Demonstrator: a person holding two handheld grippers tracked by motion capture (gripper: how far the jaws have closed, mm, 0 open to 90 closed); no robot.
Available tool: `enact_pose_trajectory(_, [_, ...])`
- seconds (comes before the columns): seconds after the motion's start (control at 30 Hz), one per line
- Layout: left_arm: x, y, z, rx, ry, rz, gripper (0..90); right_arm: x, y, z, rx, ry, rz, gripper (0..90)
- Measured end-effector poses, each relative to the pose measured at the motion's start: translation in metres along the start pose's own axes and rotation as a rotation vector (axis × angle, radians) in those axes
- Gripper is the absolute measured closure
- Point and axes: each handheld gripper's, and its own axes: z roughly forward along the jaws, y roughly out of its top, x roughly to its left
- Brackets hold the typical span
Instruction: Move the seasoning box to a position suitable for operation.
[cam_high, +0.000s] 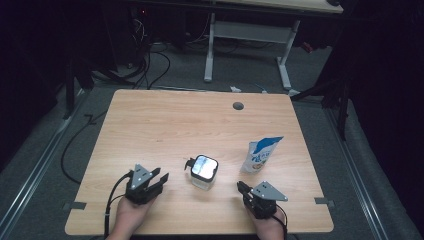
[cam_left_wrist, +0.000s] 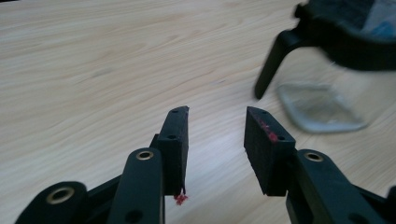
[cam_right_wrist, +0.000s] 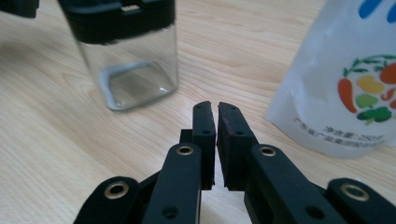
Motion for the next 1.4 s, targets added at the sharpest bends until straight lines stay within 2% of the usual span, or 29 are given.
enact_pose_trajectory(0.07, [-0.008, -0.001, 0.008, -0.002, -0.02, 0.024, 59.7, -0.002, 0.0, 0.002, 0.026, -0.009, -0.03, 85.8])
enact_pose_trajectory(0.13, [-0.014, -0.002, 0.014, 0.005, -0.039, 0.045, 65.1, -0.005, 0.001, 0.0, 0.033, -0.015, -0.02, 85.9])
enact_pose_trajectory(0.2, [-0.019, 0.0, 0.018, 0.019, -0.055, 0.028, 70.8, -0.009, 0.002, -0.003, 0.026, -0.025, 0.002, 86.0])
enact_pose_trajectory(0.27, [-0.023, 0.006, 0.019, 0.003, -0.073, 0.025, 77.6, -0.012, 0.002, -0.007, 0.012, -0.039, 0.031, 86.0])
enact_pose_trajectory(0.4, [-0.032, 0.016, 0.024, -0.03, -0.097, 0.017, 89.2, -0.013, -0.002, -0.006, 0.032, -0.048, 0.028, 85.3])
enact_pose_trajectory(0.57, [-0.044, 0.024, 0.029, -0.071, -0.097, 0.026, 90.0, -0.011, 0.0, -0.007, 0.027, -0.055, 0.036, 82.8])
enact_pose_trajectory(0.67, [-0.048, 0.025, 0.034, -0.062, -0.095, 0.035, 90.0, -0.01, 0.004, -0.005, 0.023, -0.091, 0.014, 82.9])
enact_pose_trajectory(0.8, [-0.053, 0.026, 0.042, -0.041, -0.066, 0.012, 90.0, -0.012, 0.007, -0.001, 0.019, -0.066, 0.02, 83.4])
enact_pose_trajectory(0.93, [-0.058, 0.025, 0.047, -0.02, -0.054, 0.031, 90.0, -0.015, 0.01, 0.002, 0.009, -0.043, 0.031, 81.7])
enact_pose_trajectory(1.03, [-0.062, 0.022, 0.05, -0.009, -0.046, 0.038, 90.0, -0.017, 0.01, 0.002, 0.006, -0.05, 0.03, 81.3])
enact_pose_trajectory(1.13, [-0.063, 0.02, 0.053, -0.011, -0.036, 0.038, 90.0, -0.019, 0.009, 0.002, 0.004, -0.047, 0.049, 81.3])
enact_pose_trajectory(1.4, [-0.064, 0.018, 0.053, -0.019, -0.026, 0.053, 90.0, -0.016, 0.009, 0.0, -0.003, -0.038, 0.046, 80.7])
